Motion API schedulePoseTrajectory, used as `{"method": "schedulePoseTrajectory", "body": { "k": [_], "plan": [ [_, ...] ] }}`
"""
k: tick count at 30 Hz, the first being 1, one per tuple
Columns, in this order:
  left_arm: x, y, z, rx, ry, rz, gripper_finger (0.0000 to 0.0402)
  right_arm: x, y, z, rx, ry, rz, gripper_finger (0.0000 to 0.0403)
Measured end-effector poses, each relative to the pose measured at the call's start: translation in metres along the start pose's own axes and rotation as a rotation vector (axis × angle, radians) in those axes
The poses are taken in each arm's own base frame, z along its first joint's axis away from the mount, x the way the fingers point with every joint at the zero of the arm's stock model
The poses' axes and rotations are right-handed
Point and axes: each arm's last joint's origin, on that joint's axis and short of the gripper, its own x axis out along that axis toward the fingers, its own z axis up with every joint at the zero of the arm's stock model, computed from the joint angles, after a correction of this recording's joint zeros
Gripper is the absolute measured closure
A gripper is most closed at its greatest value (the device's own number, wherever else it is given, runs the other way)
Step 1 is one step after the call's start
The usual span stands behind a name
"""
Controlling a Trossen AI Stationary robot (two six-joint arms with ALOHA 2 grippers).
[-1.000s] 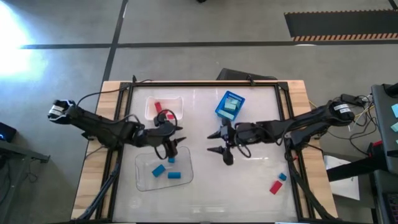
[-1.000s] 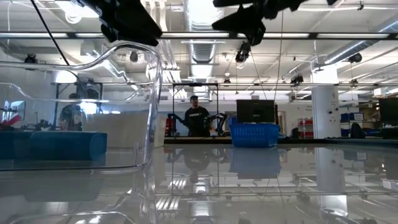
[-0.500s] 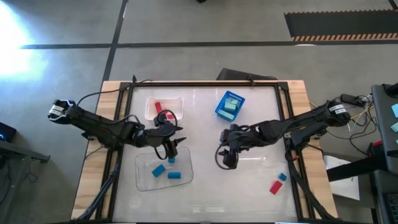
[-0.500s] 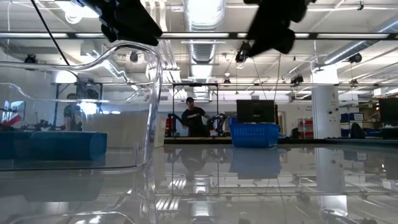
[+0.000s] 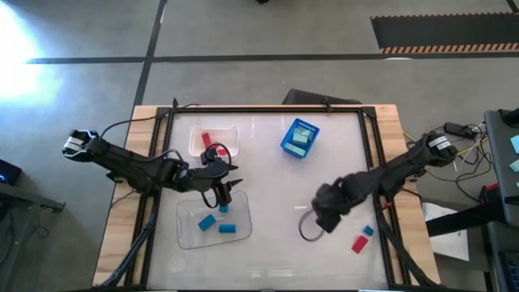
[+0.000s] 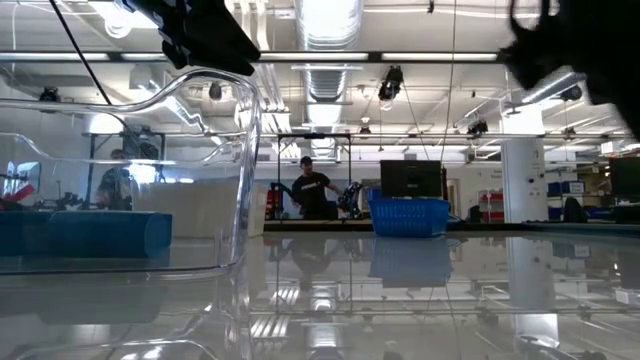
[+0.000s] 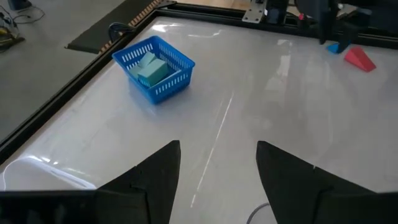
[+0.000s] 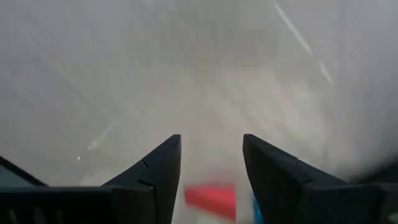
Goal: Sort & place blocks by color
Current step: Put the blue block into the transparent bin
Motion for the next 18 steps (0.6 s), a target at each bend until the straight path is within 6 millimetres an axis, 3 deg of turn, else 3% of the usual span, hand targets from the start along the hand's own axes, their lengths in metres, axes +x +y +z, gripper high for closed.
{"method": "schedulePoseTrajectory", "body": {
  "k": [10, 16, 18],
  "plan": [
    [0.000, 0.000, 0.000, 0.001, 0.001, 0.000, 0.0207, 0.024, 0.007, -0.066, 0.221, 0.238, -0.098, 0.0231],
    [0.000, 0.000, 0.000, 0.016, 0.000, 0.001, 0.0207, 0.033, 0.005, -0.090, -0.079, 0.271, -0.133, 0.0198],
    [0.000, 0.000, 0.000, 0.028, 0.000, 0.001, 0.0207, 0.038, 0.004, -0.093, -0.109, 0.280, -0.171, 0.0191]
  ]
}}
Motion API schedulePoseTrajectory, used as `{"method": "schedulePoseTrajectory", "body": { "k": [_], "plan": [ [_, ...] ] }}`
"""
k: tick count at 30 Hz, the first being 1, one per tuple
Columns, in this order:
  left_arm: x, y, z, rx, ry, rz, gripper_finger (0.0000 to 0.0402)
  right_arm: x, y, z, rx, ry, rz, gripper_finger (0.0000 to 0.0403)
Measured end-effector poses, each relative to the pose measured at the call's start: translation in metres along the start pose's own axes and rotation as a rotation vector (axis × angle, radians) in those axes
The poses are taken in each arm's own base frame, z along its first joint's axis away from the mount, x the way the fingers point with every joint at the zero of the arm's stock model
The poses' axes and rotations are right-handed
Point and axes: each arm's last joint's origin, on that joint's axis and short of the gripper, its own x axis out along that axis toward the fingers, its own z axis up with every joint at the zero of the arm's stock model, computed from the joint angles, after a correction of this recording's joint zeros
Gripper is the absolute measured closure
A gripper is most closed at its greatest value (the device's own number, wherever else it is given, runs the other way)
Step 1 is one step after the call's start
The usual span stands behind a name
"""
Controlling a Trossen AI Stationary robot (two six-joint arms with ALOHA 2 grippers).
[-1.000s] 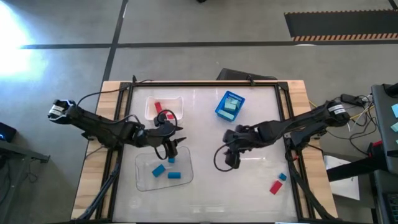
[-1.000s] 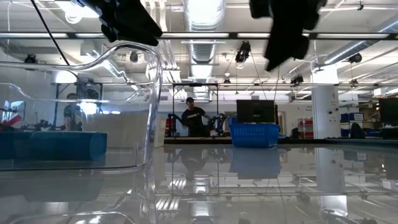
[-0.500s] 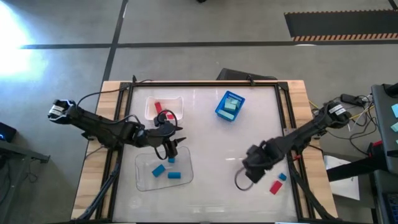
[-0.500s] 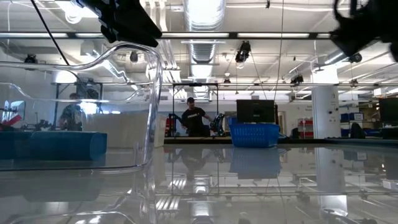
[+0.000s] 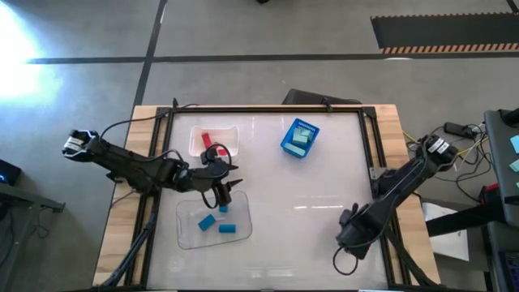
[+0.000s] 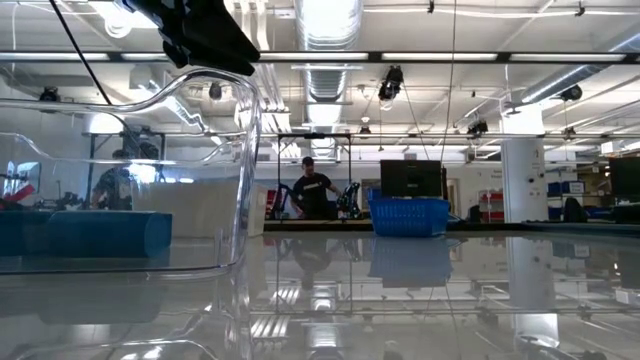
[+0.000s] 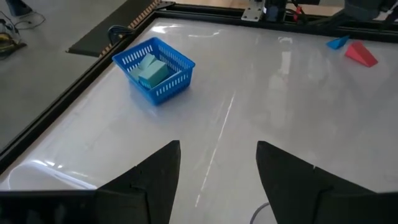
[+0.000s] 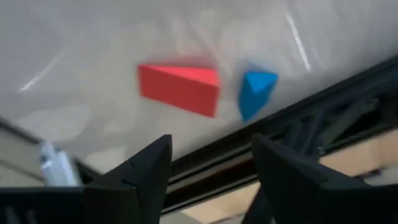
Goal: Sort & place blocks by color
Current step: Put the blue block into the transparent bin
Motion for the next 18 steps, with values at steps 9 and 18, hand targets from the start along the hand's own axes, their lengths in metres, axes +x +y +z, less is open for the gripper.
{"method": "schedulePoseTrajectory", "body": {
  "k": [9, 18],
  "plan": [
    [0.000, 0.000, 0.000, 0.047, 0.000, 0.000, 0.0207, 0.032, -0.007, 0.015, 0.203, 0.124, -0.183, 0.0210],
    [0.000, 0.000, 0.000, 0.051, 0.000, 0.000, 0.0207, 0.047, -0.003, 0.030, 0.249, 0.141, -0.249, 0.0240]
  ]
}}
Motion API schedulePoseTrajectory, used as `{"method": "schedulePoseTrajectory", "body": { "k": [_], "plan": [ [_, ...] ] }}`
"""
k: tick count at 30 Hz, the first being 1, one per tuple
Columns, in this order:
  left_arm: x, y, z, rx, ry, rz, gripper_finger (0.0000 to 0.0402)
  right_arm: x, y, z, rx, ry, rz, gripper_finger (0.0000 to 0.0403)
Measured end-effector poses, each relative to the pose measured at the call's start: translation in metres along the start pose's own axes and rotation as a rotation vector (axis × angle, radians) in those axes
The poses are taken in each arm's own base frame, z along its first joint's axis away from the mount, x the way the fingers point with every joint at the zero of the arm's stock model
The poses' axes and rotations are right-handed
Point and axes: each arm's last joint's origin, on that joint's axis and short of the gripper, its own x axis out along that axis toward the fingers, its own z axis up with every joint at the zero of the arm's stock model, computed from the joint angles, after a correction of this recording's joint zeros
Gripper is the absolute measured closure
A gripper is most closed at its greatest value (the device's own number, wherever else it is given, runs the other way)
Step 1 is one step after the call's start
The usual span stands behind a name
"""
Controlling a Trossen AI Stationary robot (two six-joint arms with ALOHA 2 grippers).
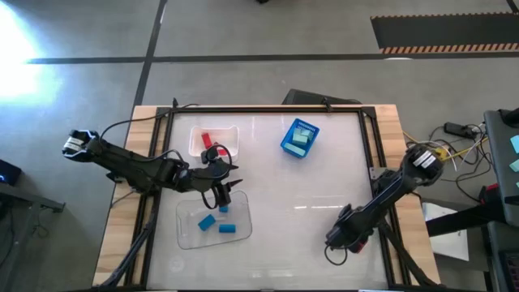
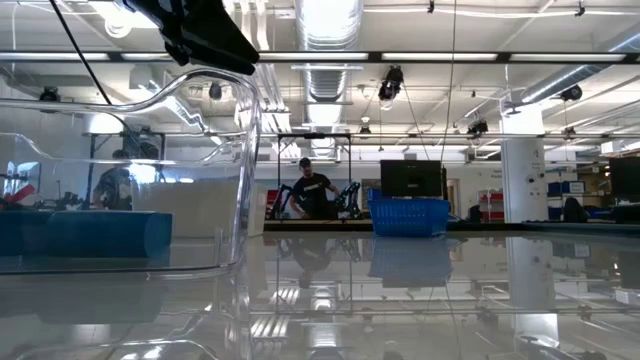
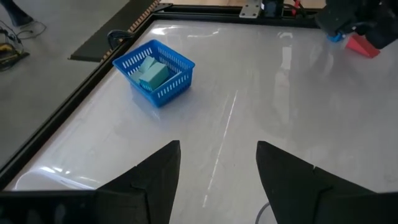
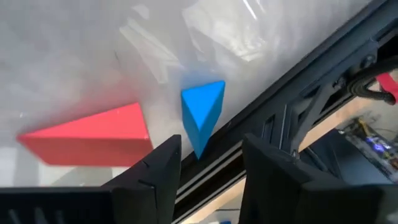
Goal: Sort & place blocks by color
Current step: Put the blue block into the transparent bin
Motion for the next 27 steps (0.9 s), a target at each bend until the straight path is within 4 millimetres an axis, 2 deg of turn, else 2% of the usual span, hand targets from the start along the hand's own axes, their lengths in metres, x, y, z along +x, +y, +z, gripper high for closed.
{"method": "schedulePoseTrajectory", "body": {
  "k": [9, 16, 18, 21, 27],
  "plan": [
    [0.000, 0.000, 0.000, 0.007, 0.000, 0.000, 0.0207, 0.022, 0.015, 0.014, -0.015, 0.014, -0.092, 0.0277],
    [0.000, 0.000, 0.000, 0.006, 0.000, -0.001, 0.0207, 0.028, 0.017, 0.019, 0.000, 0.040, -0.139, 0.0362],
    [0.000, 0.000, 0.000, 0.007, 0.000, 0.000, 0.0207, 0.026, 0.016, 0.019, 0.001, 0.038, -0.133, 0.0379],
    [0.000, 0.000, 0.000, 0.006, -0.001, -0.001, 0.0207, 0.018, 0.014, 0.017, 0.005, 0.005, -0.121, 0.0385],
    [0.000, 0.000, 0.000, 0.006, -0.001, -0.001, 0.0207, -0.019, 0.009, 0.015, 0.009, -0.228, -0.080, 0.0395]
  ]
}}
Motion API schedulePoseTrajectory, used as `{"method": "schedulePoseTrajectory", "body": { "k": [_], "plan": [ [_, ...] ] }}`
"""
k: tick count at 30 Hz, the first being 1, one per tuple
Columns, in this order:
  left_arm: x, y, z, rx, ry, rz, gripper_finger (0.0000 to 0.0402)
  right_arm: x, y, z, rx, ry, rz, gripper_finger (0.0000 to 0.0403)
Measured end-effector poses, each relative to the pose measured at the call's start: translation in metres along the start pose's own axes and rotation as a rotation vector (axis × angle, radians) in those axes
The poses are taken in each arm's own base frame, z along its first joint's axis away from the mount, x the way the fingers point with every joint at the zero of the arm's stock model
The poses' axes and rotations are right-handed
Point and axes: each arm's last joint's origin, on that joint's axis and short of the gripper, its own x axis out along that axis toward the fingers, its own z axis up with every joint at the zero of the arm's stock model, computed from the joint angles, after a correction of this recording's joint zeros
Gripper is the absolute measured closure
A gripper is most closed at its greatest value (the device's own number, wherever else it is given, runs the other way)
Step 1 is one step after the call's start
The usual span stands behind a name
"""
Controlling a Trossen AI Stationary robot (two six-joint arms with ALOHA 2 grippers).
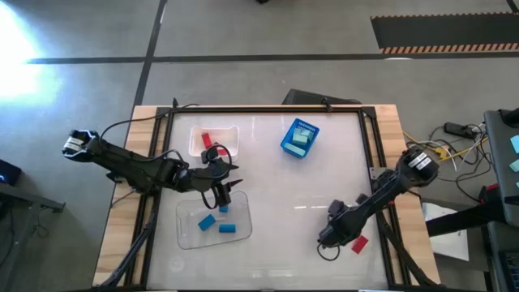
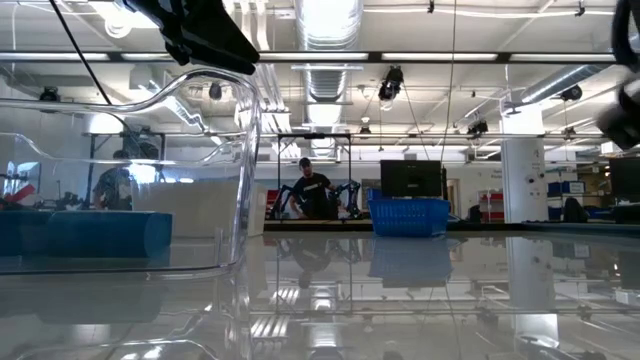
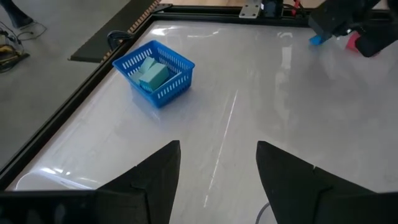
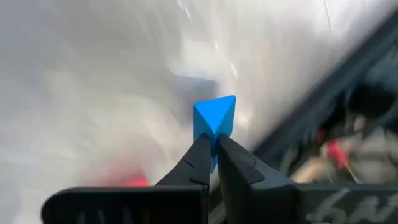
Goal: Sort & place blocks by color
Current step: Put the blue block into the transparent bin
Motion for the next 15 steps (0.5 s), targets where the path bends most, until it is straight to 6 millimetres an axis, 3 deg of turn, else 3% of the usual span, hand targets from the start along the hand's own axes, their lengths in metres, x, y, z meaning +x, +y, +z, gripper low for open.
{"method": "schedulePoseTrajectory", "body": {
  "k": [5, 9, 15],
  "plan": [
    [0.000, 0.000, 0.001, -0.007, -0.013, -0.003, 0.0207, -0.039, -0.008, 0.011, -0.022, -0.310, 0.105, 0.0395],
    [0.000, 0.000, 0.002, -0.009, -0.021, 0.009, 0.0207, -0.071, -0.013, 0.022, -0.081, -0.654, 0.203, 0.0395],
    [-0.008, 0.005, 0.006, -0.003, -0.051, 0.016, 0.0207, -0.119, -0.001, 0.048, -0.263, -1.137, 0.416, 0.0395]
  ]
}}
